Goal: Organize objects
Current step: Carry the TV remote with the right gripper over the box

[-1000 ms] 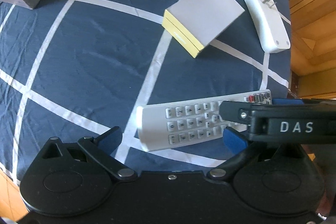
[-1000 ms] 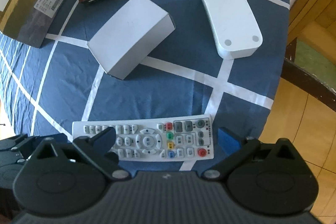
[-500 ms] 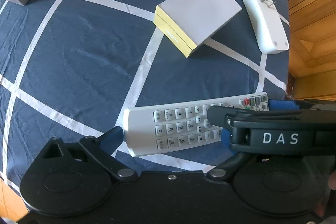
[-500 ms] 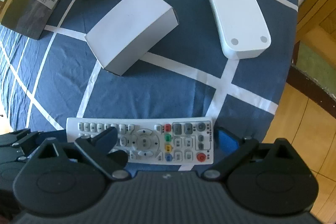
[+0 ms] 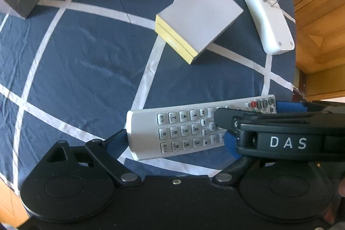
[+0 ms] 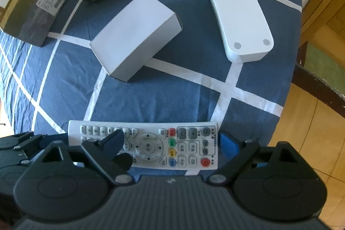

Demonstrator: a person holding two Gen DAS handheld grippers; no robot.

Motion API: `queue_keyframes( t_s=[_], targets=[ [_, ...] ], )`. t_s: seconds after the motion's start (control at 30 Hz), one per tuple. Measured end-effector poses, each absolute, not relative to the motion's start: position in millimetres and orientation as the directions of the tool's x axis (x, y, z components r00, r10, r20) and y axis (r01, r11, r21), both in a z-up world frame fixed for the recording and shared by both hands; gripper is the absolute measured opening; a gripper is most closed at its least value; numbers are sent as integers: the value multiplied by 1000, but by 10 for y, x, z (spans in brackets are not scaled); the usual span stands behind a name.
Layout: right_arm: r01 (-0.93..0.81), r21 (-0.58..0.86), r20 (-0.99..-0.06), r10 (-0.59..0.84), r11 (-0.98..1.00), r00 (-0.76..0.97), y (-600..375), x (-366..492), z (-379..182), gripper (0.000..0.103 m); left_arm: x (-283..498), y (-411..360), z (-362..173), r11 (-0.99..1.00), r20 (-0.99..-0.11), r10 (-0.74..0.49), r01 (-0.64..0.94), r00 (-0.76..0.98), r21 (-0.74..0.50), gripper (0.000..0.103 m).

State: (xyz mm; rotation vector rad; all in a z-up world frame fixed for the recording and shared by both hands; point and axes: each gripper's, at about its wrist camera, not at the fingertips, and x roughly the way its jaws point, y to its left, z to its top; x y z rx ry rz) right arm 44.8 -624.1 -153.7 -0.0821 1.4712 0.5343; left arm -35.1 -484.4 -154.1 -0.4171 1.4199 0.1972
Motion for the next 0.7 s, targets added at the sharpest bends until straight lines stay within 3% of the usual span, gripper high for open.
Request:
queue_keyframes(
  t_s=[0.7],
  targets=[
    [-220, 290, -929, 330, 931, 171, -5596, 309, -779, 92, -277, -4117, -748, 979, -969, -87, -161, 230, -127, 94]
  ],
)
